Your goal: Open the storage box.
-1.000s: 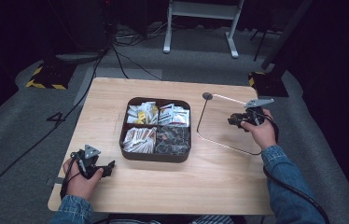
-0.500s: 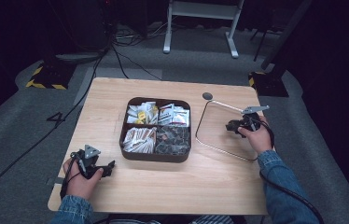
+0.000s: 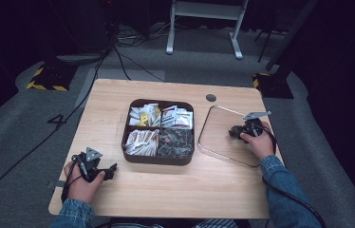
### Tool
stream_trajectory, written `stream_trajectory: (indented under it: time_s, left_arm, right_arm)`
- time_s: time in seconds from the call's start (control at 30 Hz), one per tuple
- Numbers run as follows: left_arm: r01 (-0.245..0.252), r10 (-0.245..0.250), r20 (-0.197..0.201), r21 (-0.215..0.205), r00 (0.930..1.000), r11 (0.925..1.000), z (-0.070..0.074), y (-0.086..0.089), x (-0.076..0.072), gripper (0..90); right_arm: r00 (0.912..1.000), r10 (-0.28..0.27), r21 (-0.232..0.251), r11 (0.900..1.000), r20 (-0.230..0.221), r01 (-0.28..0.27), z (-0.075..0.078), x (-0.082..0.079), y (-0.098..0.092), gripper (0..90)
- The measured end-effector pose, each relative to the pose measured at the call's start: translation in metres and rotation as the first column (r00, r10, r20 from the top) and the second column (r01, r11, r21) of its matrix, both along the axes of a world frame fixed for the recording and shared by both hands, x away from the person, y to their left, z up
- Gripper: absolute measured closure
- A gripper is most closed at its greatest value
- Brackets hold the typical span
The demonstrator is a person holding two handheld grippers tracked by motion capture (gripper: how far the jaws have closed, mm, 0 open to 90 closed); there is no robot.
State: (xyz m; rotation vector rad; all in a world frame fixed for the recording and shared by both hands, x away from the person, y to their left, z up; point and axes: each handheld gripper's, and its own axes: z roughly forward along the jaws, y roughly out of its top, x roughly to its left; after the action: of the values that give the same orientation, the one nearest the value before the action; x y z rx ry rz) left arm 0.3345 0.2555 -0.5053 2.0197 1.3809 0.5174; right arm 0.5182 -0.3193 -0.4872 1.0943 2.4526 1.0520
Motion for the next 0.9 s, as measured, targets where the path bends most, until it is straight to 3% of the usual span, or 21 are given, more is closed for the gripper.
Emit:
stream_trajectory:
  time_s: [0.37, 0.67, 0.9]
  left_arm:
    - [0.001, -0.001, 0.003, 0.002, 1.0000, 1.0000, 0.000, 0.000, 0.000, 14.3]
    - [-0.003, 0.003, 0.005, 0.004, 1.0000, 1.0000, 0.000, -0.001, -0.001, 15.1]
    - [0.018, -0.017, 0.008, -0.003, 0.9998, 0.9998, 0.002, -0.006, -0.002, 23.6]
  right_arm:
    - [0.9999, -0.014, 0.019, 1.000, 0.010, 0.014, -0.003, -0.002, -0.001, 55.9]
    - [0.9975, -0.042, 0.096, 0.995, 0.057, 0.036, 0.012, -0.008, -0.004, 44.0]
    - [0.9912, -0.048, 0.167, 0.986, 0.124, 0.026, 0.025, -0.031, -0.002, 41.5]
